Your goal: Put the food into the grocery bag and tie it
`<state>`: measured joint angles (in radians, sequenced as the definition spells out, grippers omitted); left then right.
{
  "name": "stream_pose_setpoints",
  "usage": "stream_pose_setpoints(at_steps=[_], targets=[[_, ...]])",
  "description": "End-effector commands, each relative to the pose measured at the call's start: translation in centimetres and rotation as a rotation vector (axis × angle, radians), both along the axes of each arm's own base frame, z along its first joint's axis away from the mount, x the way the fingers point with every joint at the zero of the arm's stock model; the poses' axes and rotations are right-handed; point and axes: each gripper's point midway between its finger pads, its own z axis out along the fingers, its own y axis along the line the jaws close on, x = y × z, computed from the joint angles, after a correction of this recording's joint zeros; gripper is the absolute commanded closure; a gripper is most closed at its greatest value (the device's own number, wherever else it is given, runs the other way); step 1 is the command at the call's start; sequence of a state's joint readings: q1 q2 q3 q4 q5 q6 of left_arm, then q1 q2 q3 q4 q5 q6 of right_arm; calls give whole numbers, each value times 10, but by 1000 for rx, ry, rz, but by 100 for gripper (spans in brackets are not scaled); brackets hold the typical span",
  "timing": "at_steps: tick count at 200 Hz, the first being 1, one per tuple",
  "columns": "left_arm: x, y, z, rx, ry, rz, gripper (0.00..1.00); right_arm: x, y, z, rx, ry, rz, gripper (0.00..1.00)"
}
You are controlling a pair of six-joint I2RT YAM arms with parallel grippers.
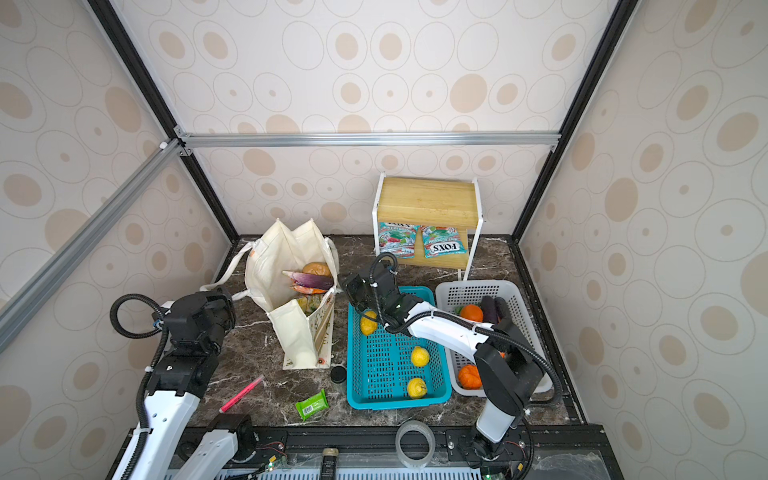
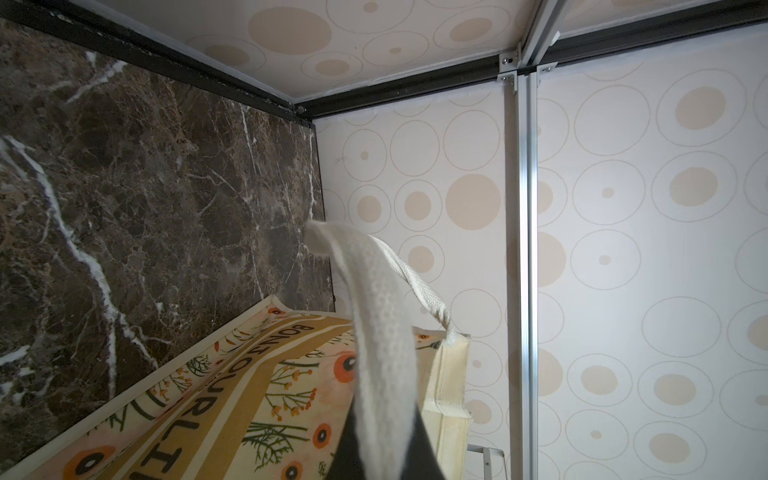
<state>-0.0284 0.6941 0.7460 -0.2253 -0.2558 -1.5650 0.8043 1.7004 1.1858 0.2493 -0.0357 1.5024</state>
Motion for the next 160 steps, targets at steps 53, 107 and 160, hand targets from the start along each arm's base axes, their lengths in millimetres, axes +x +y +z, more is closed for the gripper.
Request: stream_pose_setpoints(at_steps=[53,107,160], targets=[[-9,9,18,53,-32,41,100,3,46,-6,140,29,126,96],[-1,5,67,309,-70,-23,100,6,-35,23,-266,-184,-93,100],[34,-45,127,669,-203,-312,96,10,-63,101,-695,-547,-40,100]])
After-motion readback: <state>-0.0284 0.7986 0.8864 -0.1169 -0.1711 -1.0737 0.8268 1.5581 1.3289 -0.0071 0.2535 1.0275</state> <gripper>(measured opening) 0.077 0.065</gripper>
